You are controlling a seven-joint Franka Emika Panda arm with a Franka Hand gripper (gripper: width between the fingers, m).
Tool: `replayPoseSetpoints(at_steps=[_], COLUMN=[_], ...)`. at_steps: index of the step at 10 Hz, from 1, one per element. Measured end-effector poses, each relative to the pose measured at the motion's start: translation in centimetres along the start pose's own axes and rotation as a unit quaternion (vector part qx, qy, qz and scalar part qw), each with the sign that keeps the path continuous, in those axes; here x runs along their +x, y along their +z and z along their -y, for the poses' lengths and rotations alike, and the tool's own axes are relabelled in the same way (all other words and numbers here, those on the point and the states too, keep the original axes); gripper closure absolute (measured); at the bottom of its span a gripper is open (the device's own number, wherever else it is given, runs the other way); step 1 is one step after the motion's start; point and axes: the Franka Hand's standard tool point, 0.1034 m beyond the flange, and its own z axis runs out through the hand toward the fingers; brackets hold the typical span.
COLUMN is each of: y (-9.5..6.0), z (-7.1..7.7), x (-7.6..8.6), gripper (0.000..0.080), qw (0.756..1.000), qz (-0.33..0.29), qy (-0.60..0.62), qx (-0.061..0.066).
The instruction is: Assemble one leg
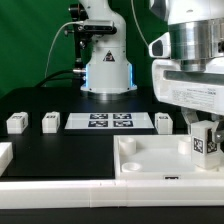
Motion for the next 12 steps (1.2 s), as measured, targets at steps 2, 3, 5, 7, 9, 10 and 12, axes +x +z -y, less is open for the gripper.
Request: replayPoseSetpoints(at_steps=[2, 3, 5, 7, 9, 10, 12], y=[0.02, 0.02, 0.03, 0.03, 0.03, 0.03, 0.04], z=[-0.01, 0.00, 0.01, 0.01, 0.01, -0.01, 0.00], x=[0.01, -0.05, -0.12, -0.16, -0.13, -0.07, -0.17], gripper=[0.0508, 0.0459, 0.0293, 0.0159, 0.0151, 0.0151, 0.0151], qw=[0.997, 0.995, 0.998, 1.000, 0.995, 0.985, 0.966], qz=[0.002, 0.002, 0.003, 0.002, 0.002, 0.001, 0.001], qy=[0.073, 0.096, 0.055, 0.021, -0.102, -0.171, -0.258], qx=[0.001, 0.001, 0.001, 0.001, 0.001, 0.000, 0.000])
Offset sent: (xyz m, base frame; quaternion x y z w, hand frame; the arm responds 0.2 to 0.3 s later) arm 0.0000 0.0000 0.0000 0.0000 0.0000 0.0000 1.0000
